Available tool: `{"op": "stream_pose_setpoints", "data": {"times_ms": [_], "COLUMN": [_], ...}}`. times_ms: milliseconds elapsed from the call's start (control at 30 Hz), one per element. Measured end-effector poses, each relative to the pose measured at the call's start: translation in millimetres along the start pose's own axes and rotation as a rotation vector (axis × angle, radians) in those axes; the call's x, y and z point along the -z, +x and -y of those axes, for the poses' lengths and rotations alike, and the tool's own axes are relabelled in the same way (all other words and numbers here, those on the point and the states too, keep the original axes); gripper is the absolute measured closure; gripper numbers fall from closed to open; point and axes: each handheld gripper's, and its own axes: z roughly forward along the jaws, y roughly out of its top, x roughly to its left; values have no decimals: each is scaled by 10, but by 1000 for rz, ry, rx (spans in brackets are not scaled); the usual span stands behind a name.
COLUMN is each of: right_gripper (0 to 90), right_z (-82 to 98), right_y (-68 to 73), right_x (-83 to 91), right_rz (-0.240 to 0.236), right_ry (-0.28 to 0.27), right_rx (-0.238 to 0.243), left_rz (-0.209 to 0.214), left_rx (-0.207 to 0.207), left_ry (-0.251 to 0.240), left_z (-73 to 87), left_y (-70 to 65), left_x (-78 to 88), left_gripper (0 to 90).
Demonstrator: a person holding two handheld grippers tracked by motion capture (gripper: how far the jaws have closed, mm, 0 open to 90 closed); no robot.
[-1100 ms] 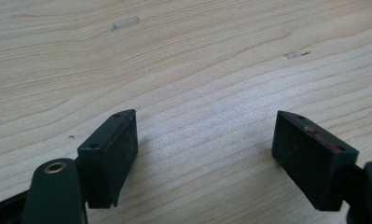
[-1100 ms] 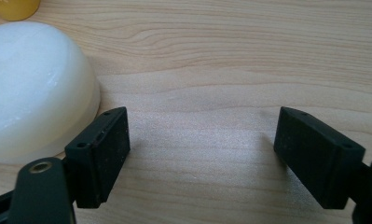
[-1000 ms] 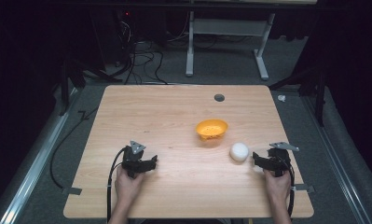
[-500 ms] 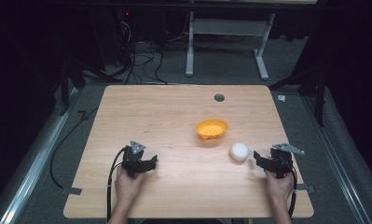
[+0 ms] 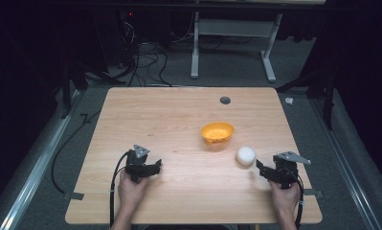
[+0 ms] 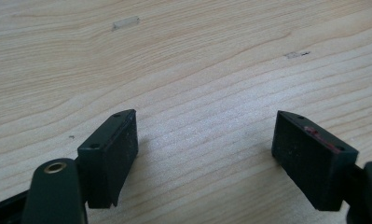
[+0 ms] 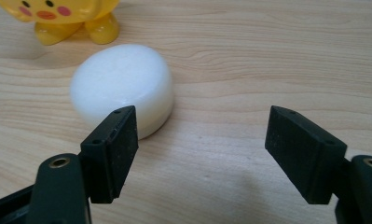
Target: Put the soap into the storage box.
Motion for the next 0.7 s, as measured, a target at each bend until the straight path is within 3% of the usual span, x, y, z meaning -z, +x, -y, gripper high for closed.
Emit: {"op": "stream_pose_setpoints", "data": {"times_ms": [700], "right_gripper": [177], "right_z": [-25], "right_y": [261], "right_x": [-42], "right_rz": [-104], "right_ry": [34], "right_rx": [95], "left_rz": [0], "left_rx": [0], "left_ry": [0], "left_z": [0], "left_y": [0], "left_x": [0], "left_gripper": [230]}}
